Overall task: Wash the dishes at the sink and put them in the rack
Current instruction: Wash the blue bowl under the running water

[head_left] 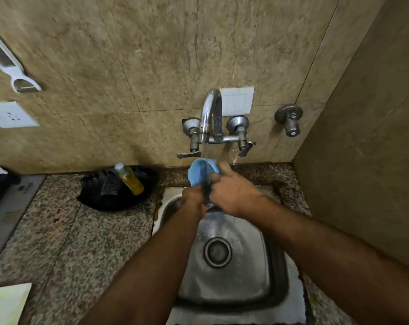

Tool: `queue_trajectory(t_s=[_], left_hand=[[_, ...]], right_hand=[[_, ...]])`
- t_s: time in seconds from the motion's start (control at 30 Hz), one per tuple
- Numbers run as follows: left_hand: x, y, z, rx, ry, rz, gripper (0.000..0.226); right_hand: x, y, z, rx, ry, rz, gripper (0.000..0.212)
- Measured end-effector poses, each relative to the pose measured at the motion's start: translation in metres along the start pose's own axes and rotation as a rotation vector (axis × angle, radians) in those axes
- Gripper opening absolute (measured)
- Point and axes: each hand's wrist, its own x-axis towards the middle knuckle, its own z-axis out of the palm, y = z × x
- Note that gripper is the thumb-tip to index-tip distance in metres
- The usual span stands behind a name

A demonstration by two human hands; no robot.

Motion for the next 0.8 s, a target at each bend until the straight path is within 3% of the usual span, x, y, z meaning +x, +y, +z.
queue_trajectory(t_s=[0.13,0.2,0.33,0.43,0.53,0.6,0.67,0.8], left_hand=[[0.002,0.008,-0.001,0.029,-0.038,0.051,0.025],[-0.002,0.009,-0.015,0.103,-0.058,0.039,0.031],[-0.014,0.006,-0.047,0.449,-0.095,0.021,0.050],[-0.021,0.007,-0.064,0.661,-0.051,0.314,0.058],[-0.022,0.017,-0.075,0.796,-0.173,0.633,0.019],[-0.022,0.025,-0.076,0.852,-0.269,0.686,0.037],[-0.030,0.032,-0.069,0.841,-0.314,0.653,0.041],[-0.030,0.032,-0.054,0.612,-0.138,0.482,0.039]], right_hand=[[-0.007,0.007,0.020,0.031,0.092,0.051,0.026],[-0.010,0.013,0.043,0.219,0.118,0.114,0.026],[-0.015,0.008,0.076,1.219,0.186,0.177,0.016],[-0.009,-0.004,0.081,1.652,0.063,0.297,0.016],[0.002,-0.003,0.083,2.024,0.023,0.414,0.021],[0.007,0.005,0.080,2.149,0.134,0.461,0.029],[0.011,0.013,0.072,2.189,0.258,0.525,0.034],[0.026,0.008,0.063,2.072,0.371,0.788,0.028]])
